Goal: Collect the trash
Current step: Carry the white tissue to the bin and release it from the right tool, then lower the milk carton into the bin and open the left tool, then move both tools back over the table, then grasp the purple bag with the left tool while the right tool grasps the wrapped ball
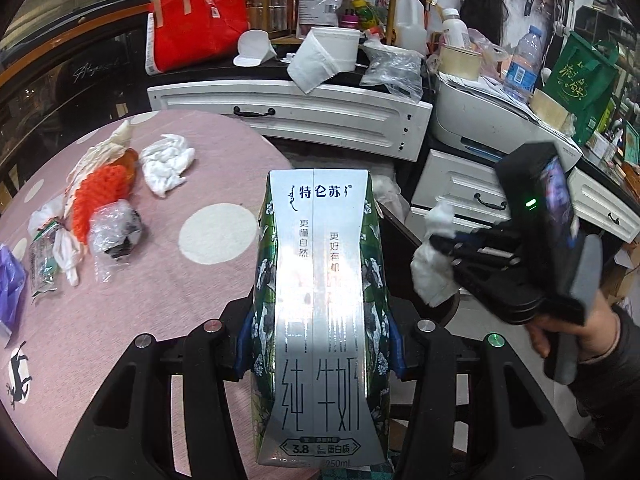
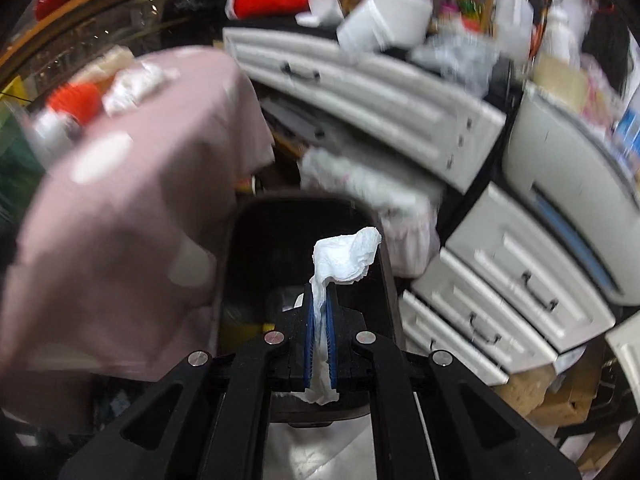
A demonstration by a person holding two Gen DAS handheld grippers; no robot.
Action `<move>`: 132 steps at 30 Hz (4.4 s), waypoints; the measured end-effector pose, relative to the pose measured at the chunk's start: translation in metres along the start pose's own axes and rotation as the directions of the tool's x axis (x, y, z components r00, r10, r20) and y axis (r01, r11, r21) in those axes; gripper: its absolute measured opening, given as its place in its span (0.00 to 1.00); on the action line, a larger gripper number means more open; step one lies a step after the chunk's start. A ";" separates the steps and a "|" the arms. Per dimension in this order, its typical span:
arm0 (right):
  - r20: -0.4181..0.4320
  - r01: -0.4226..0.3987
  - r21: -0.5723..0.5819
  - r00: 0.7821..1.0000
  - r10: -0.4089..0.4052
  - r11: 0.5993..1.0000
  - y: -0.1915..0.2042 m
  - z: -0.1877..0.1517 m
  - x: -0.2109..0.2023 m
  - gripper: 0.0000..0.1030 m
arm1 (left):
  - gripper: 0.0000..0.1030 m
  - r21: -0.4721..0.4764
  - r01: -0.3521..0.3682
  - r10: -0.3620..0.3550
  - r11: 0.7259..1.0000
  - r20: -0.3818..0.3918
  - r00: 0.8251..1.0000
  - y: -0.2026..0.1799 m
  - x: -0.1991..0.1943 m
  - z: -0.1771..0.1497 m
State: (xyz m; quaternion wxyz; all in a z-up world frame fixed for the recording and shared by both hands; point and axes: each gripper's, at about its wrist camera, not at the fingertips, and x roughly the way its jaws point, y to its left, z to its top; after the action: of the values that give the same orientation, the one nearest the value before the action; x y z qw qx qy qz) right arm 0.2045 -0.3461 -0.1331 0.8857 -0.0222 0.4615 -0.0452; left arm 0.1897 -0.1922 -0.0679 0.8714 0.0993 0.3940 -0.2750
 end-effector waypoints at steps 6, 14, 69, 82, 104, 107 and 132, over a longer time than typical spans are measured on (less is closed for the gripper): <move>-0.065 0.021 0.077 0.998 -0.016 0.997 -0.015 -0.018 0.040 0.46 | 0.49 0.031 0.016 -0.015 0.999 -0.027 1.000 -0.016 0.019 0.004; -0.067 0.071 0.195 0.996 -0.059 0.978 -0.050 -0.032 0.035 0.48 | 0.49 0.080 0.057 -0.049 0.995 -0.095 0.994 -0.049 0.062 0.008; 0.142 -0.025 0.290 0.990 -0.017 0.957 -0.057 -0.024 -0.053 0.72 | 0.93 0.159 -0.033 0.032 0.987 0.007 0.999 -0.045 0.027 0.002; 0.197 -0.220 -0.028 0.955 0.221 0.975 0.075 0.024 -0.071 0.74 | 0.94 -0.135 -0.318 0.330 0.938 0.076 0.941 0.108 -0.055 -0.027; 0.125 -0.376 -0.163 0.909 0.397 0.912 0.190 0.081 -0.053 0.74 | 0.94 -0.495 -0.497 0.512 0.713 -0.118 0.851 0.342 -0.079 -0.076; 0.103 -0.378 -0.169 0.912 0.398 0.910 0.203 0.090 -0.042 0.74 | 0.70 -0.516 -0.480 0.489 0.710 -0.128 0.863 0.354 -0.073 -0.076; 0.061 -0.362 -0.265 0.919 0.390 0.894 0.235 0.103 -0.028 0.45 | 0.29 -0.488 -0.445 0.550 0.751 0.089 0.831 0.271 -0.143 -0.074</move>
State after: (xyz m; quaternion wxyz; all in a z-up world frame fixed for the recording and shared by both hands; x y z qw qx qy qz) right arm 0.2867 -0.1099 -0.0707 0.8923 -0.0457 0.4085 0.1867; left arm 0.2171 0.1190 -0.0236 0.9506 -0.0337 0.3032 0.0570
